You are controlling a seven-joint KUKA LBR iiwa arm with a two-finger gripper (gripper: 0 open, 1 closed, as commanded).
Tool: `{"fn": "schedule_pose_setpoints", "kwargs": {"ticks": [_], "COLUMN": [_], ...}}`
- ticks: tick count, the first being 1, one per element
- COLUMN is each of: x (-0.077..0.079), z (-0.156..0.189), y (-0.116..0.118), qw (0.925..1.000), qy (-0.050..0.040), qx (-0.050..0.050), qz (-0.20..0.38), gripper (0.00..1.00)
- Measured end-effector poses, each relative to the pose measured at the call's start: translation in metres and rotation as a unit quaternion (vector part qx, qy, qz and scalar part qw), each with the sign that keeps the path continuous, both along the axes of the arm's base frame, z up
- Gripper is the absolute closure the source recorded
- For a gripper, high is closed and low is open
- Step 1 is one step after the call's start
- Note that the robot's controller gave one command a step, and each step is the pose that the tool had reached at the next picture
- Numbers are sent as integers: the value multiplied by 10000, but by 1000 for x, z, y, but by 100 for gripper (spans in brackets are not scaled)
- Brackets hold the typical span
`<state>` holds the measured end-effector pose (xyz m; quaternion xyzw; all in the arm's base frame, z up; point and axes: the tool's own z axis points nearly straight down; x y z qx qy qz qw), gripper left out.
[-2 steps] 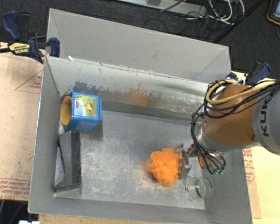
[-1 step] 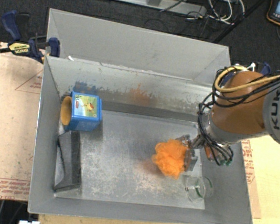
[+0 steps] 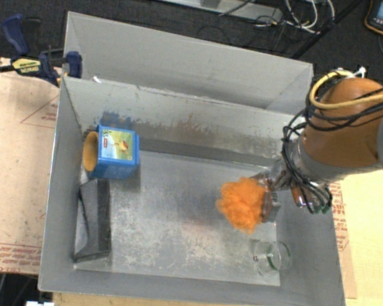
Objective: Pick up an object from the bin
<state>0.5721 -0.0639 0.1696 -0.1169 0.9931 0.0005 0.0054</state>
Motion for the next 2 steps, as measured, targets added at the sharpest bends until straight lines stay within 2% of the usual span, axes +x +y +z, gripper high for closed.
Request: {"fn": "schedule_pose_setpoints", "kwargs": {"ticks": [1,2], "x": [-1,23], "z": [58,87], "y": [29,63], "qw": [10000,10000], "qy": [17,-38], "qx": [-6,1], "qz": [0,60], "gripper": [100,100]}}
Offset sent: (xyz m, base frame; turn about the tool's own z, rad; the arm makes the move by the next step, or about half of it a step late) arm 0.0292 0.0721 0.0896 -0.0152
